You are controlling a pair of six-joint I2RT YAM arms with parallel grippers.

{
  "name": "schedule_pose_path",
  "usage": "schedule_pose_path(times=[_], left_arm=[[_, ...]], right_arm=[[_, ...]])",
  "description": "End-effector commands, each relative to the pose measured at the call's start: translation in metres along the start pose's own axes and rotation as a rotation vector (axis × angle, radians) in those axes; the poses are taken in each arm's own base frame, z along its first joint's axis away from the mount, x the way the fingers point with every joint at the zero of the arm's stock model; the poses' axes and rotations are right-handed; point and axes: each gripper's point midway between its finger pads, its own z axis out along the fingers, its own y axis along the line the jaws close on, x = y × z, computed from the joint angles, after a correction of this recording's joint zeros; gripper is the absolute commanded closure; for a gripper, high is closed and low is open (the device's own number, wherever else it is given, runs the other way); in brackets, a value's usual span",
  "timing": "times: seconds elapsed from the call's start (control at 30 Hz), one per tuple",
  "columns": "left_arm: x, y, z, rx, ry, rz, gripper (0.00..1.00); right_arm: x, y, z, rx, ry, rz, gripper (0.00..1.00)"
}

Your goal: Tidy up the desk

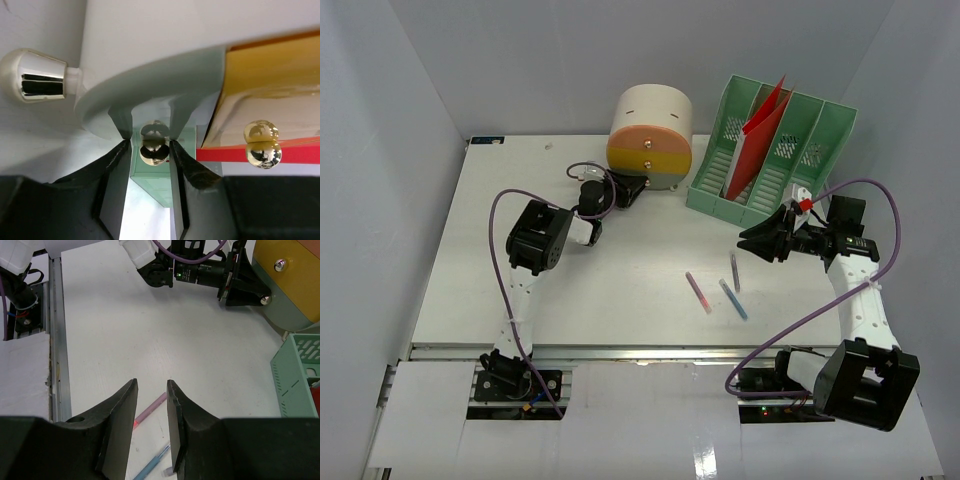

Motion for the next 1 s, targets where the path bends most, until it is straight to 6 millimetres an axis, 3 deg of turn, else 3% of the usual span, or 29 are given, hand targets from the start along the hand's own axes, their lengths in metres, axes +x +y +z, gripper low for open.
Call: schedule_pose_path(times=[0.0, 0.3, 0.53, 0.67, 0.73, 0.83, 0.97], left_arm=[[0.002, 0.006, 0.005, -0.049, 0.000, 0.001, 0.57], [0.007, -0.002, -0.009, -0.023, 0.011, -0.017, 0.77], [0.016, -0.015, -0.033, 0.013, 0.040, 0.002, 0.85], [0.022, -0.031, -0.055, 0.057, 0.064, 0.023, 0.85], [0.031, -0.022, -0.073, 0.032, 0.088, 0.023, 0.85], [0.036, -0.029, -0.093, 0.045, 0.101, 0.027, 0.83], [0.045, -0.026, -0.113, 0.023, 0.131, 0.034, 0.68]], right_arm=[[-0.006, 0.005, -0.001, -0.011, -0.022, -0.031, 0.63], [-0.005, 0.003, -0.001, -0.005, -0.017, -0.026, 0.63], [-0.004, 0.002, -0.002, -0.001, -0.015, -0.026, 0.63], [-0.001, 0.001, -0.002, 0.007, -0.006, -0.019, 0.63], [0.003, -0.003, -0.002, 0.027, 0.012, -0.008, 0.63], [0.012, -0.017, -0.005, 0.093, 0.055, 0.005, 0.63], [0.030, -0.038, -0.011, 0.228, 0.139, 0.074, 0.61]])
